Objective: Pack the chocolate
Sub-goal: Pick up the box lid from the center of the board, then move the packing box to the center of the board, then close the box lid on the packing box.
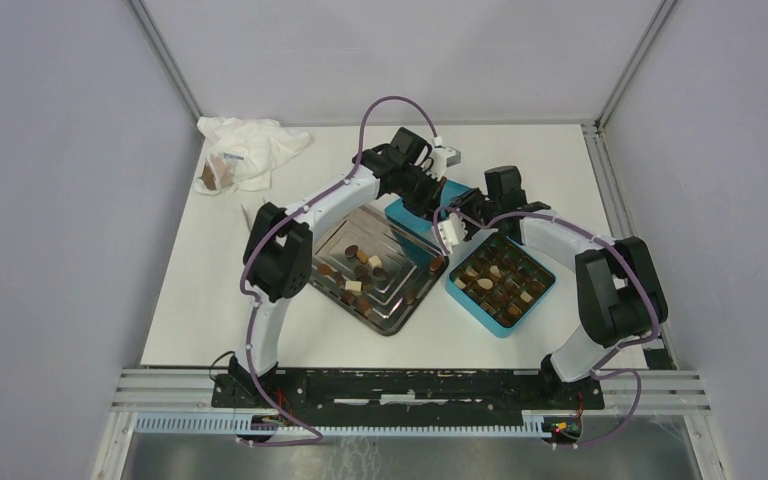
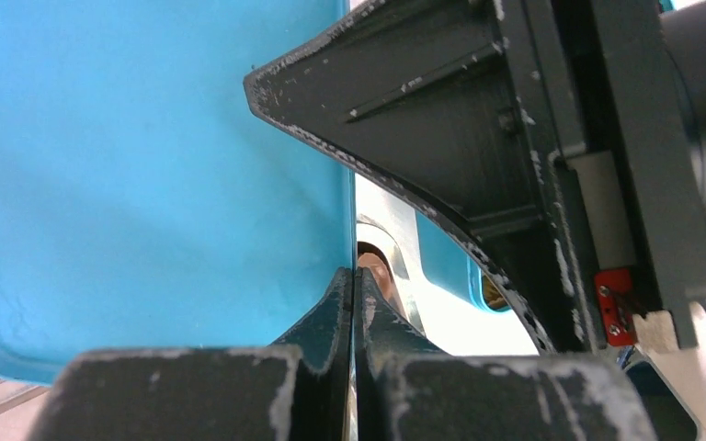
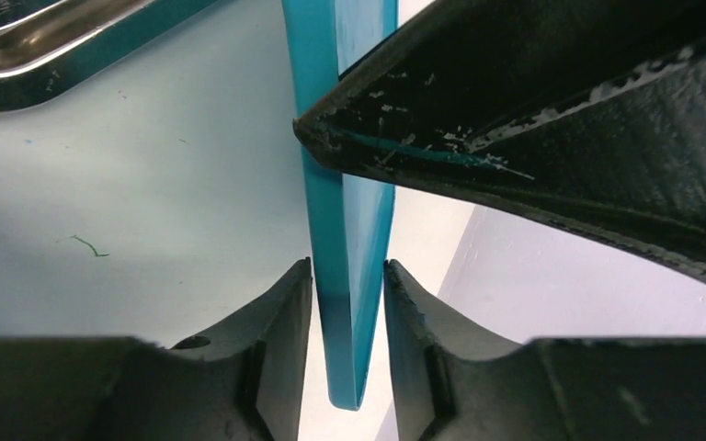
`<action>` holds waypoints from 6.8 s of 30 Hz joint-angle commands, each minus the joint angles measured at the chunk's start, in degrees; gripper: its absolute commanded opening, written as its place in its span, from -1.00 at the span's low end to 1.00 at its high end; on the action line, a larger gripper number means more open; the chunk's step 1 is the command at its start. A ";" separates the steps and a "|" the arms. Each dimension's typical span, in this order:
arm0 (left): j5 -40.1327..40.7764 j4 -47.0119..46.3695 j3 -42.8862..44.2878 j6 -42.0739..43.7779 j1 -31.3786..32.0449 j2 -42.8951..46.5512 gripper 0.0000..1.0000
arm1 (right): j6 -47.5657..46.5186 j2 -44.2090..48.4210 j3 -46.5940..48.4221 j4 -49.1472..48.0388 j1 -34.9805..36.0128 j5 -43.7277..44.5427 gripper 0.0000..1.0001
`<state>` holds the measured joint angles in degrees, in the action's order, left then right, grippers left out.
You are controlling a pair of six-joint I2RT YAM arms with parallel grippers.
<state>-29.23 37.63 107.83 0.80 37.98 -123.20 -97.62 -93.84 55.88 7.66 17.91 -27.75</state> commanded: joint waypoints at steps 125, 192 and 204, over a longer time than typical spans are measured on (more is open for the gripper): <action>37.16 -29.81 -49.86 -29.42 7.74 44.94 -0.10 | 144.05 38.77 -32.99 -50.97 -35.93 -38.62 -1.00; 13.37 -39.37 -40.26 -34.37 -0.55 16.95 0.65 | 150.68 24.96 -37.64 -37.38 -15.53 -8.66 0.10; 13.57 -35.07 -35.30 -32.61 -0.56 13.47 0.62 | 137.27 28.35 -32.17 -22.55 -17.55 -3.99 0.24</action>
<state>-15.18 0.49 69.10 -34.68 37.63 -108.97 45.17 -67.96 20.71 -19.25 1.19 -34.65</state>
